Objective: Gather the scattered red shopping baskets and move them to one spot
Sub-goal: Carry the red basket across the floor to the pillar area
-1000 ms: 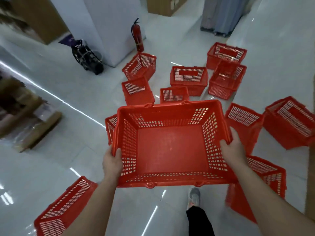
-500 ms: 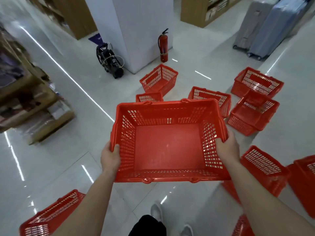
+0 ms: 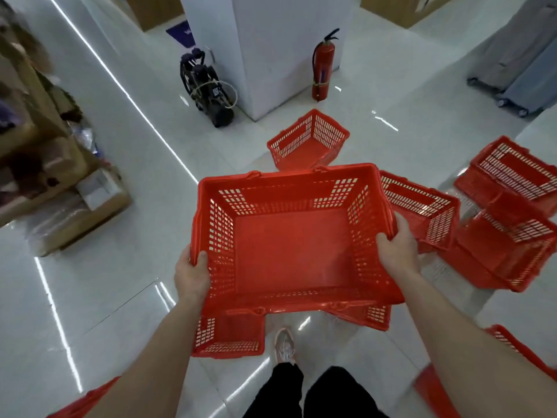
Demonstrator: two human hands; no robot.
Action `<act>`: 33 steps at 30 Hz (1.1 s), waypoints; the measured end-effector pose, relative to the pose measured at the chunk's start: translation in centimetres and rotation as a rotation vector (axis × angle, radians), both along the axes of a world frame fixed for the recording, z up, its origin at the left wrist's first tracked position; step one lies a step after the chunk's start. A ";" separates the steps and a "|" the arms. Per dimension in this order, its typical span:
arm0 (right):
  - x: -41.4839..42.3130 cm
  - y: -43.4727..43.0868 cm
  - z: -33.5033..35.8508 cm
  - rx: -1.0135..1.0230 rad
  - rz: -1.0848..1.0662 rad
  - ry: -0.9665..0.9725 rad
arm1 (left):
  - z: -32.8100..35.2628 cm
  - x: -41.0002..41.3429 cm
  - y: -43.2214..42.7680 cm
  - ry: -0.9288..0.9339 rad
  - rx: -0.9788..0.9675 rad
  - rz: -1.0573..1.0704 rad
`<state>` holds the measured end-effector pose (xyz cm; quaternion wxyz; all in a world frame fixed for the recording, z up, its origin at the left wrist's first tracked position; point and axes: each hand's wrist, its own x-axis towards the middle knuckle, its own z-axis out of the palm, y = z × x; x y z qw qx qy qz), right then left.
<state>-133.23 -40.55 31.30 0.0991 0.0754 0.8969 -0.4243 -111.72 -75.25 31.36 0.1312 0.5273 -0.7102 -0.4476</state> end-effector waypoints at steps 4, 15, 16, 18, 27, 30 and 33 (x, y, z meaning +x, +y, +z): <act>-5.6 -4.6 -3.1 0.003 0.042 -0.012 | -2.5 -4.7 -3.8 -0.033 0.013 0.015; -23.1 -13.7 -19.8 0.122 0.226 -0.024 | -21.1 -16.2 -7.0 -0.072 0.063 0.221; -24.9 -14.4 -21.3 0.140 0.251 -0.013 | -23.4 -16.8 -6.7 -0.061 0.072 0.249; -28.4 -15.9 -24.0 0.179 0.300 0.008 | -27.5 -18.2 -5.5 -0.047 0.088 0.306; -38.3 -21.3 -30.1 0.201 0.401 0.115 | -37.6 -23.7 -1.2 -0.053 0.231 0.503; -40.1 -22.0 -31.1 0.189 0.422 0.155 | -39.1 -25.0 0.2 -0.070 0.314 0.531; -41.1 -22.4 -31.8 0.184 0.489 0.169 | -39.9 -24.8 1.5 -0.095 0.385 0.504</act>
